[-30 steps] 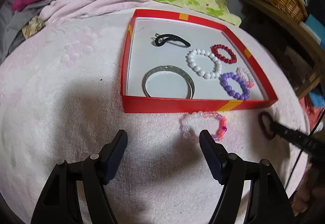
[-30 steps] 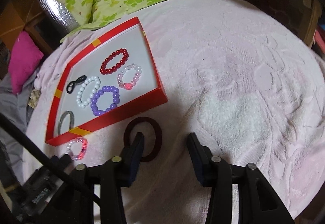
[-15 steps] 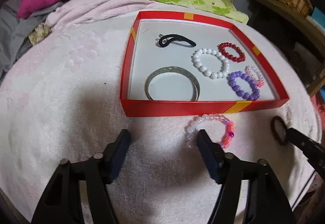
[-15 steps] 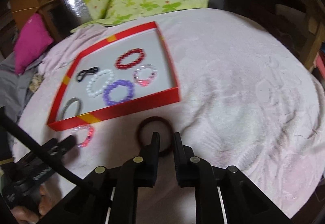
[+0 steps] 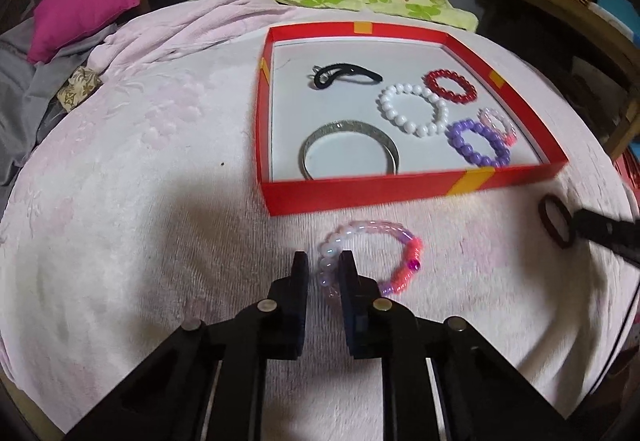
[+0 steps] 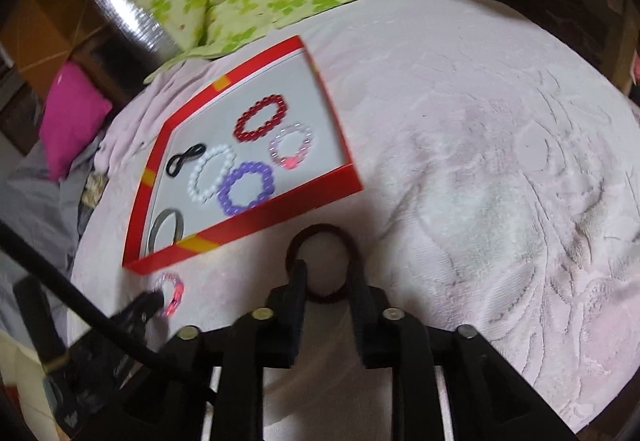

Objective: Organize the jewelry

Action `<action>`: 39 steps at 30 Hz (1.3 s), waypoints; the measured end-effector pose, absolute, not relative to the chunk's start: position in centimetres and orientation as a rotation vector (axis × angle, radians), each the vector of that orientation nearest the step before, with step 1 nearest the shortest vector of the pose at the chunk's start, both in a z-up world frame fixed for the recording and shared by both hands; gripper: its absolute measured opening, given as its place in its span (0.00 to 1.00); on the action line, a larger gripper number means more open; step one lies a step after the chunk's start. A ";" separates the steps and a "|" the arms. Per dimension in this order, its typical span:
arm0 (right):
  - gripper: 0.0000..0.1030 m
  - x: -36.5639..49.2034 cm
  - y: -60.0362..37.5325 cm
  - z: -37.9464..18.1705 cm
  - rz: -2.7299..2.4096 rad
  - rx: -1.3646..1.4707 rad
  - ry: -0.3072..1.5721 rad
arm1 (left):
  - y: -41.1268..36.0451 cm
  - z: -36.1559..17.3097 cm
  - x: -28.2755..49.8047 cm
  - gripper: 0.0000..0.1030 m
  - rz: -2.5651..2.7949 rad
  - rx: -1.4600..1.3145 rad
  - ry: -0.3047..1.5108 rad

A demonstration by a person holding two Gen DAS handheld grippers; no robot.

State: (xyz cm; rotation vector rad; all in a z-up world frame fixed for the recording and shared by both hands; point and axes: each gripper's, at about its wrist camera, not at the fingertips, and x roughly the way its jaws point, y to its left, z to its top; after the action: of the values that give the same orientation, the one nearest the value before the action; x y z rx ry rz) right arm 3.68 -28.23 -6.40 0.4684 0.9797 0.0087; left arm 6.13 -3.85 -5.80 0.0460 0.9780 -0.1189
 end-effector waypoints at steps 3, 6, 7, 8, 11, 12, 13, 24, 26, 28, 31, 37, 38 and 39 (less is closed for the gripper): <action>0.34 3.8 -28.5 -6.6 0.002 0.499 0.980 | -3.6 -5.7 5.3 0.16 -0.145 0.067 0.984; 0.35 5.1 -28.3 -7.0 -0.015 0.479 0.992 | -3.5 -5.7 4.4 0.16 -0.163 0.093 0.985; 0.35 5.5 -28.0 -7.2 -0.023 0.467 0.997 | -3.4 -5.7 4.2 0.16 -0.170 0.102 0.986; 0.36 5.7 -27.8 -7.4 -0.029 0.455 1.002 | -3.3 -5.7 3.9 0.16 -0.178 0.107 0.986; 0.33 6.0 -26.8 -7.4 -0.047 0.381 0.991 | -2.8 -5.7 3.3 0.16 -0.192 0.108 0.992; 0.27 5.9 -26.4 -7.3 -0.048 0.358 0.986 | -2.7 -5.8 3.2 0.16 -0.193 0.107 0.994; 0.15 6.0 -25.9 -7.3 -0.041 0.341 0.991 | -2.5 -5.8 3.2 0.16 -0.195 0.104 0.997; 0.13 5.2 -21.5 -7.1 0.093 0.263 0.992 | -0.6 -5.9 3.1 0.16 -0.216 0.059 1.012; 0.13 4.7 -21.0 -7.2 0.129 0.273 0.995 | -0.5 -5.9 3.1 0.16 -0.217 0.059 1.012; 0.12 4.4 -20.7 -7.0 0.154 0.271 0.992 | -0.3 -5.9 3.0 0.16 -0.220 0.059 1.014; 0.13 3.9 -20.9 -6.4 0.163 0.275 0.979 | -0.3 -5.9 3.1 0.19 -0.228 0.060 1.017; 0.14 3.7 -25.3 -6.0 0.126 0.432 0.970 | -0.7 -5.8 3.0 0.44 -0.242 0.071 1.014; 0.18 3.7 -26.0 -6.0 0.114 0.455 0.968 | -0.7 -5.8 3.0 0.45 -0.243 0.073 1.012; 0.23 3.8 -26.7 -6.1 0.098 0.482 0.967 | -0.8 -5.7 2.9 0.47 -0.244 0.073 1.011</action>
State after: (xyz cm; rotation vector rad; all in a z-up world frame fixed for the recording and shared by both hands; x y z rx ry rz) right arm 3.75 -26.73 -6.10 0.4819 0.9671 0.0978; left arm 2.95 -0.76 -5.74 0.0733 1.0111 -0.2441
